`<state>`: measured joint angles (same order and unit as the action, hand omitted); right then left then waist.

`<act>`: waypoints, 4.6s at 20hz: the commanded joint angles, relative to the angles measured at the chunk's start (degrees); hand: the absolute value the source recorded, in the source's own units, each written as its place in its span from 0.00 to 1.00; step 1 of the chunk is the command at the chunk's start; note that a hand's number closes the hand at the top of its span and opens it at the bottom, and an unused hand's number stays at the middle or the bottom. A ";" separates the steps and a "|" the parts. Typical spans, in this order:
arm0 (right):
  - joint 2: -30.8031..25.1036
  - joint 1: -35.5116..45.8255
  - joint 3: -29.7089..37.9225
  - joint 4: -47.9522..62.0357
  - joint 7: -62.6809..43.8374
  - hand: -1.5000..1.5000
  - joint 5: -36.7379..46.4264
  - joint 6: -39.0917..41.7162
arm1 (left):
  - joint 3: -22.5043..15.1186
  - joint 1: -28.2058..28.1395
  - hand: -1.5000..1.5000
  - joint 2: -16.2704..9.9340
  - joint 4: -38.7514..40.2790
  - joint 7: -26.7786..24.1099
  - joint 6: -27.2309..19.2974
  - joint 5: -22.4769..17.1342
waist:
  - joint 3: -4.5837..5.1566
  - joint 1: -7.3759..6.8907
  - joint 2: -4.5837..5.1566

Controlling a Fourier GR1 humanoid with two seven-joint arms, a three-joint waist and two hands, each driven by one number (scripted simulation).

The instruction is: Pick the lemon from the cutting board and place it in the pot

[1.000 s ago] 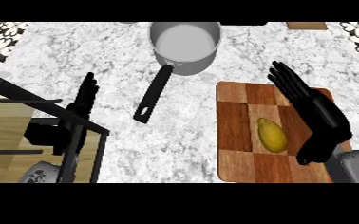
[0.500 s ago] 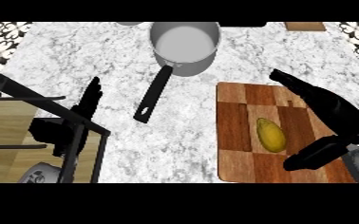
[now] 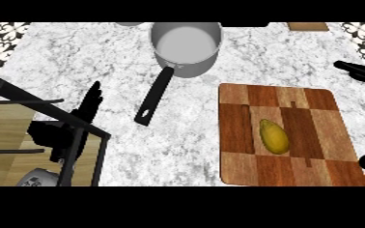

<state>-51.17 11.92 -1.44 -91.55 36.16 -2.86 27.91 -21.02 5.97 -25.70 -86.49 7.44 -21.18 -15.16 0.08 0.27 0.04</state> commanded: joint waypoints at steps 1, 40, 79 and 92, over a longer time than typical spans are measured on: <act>-9.21 -0.70 2.96 -1.60 3.23 0.00 2.59 5.89 | 3.97 3.41 0.50 3.17 -4.45 1.48 0.78 -5.84 | -0.04 0.80 -0.43; 3.35 -0.19 -13.34 -15.15 -30.48 0.00 21.05 7.37 | 5.64 4.17 0.50 6.85 -6.32 5.87 1.56 -2.60 | -0.06 0.37 -0.19; 18.92 4.50 -25.51 0.69 -30.68 1.00 43.94 0.53 | 7.70 1.07 0.50 7.21 -11.47 7.61 3.66 -2.37 | -0.15 -0.94 -0.15; 35.58 -3.16 -11.62 6.24 -68.77 1.00 46.60 -10.70 | 10.30 -3.85 0.50 6.29 -7.48 4.19 3.38 -2.94 | 0.33 6.04 -1.93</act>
<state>-21.48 12.11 -17.51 -87.24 -18.76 42.45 21.96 -11.13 -0.38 -19.25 -91.86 13.09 -17.27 -19.25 1.19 3.37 -1.04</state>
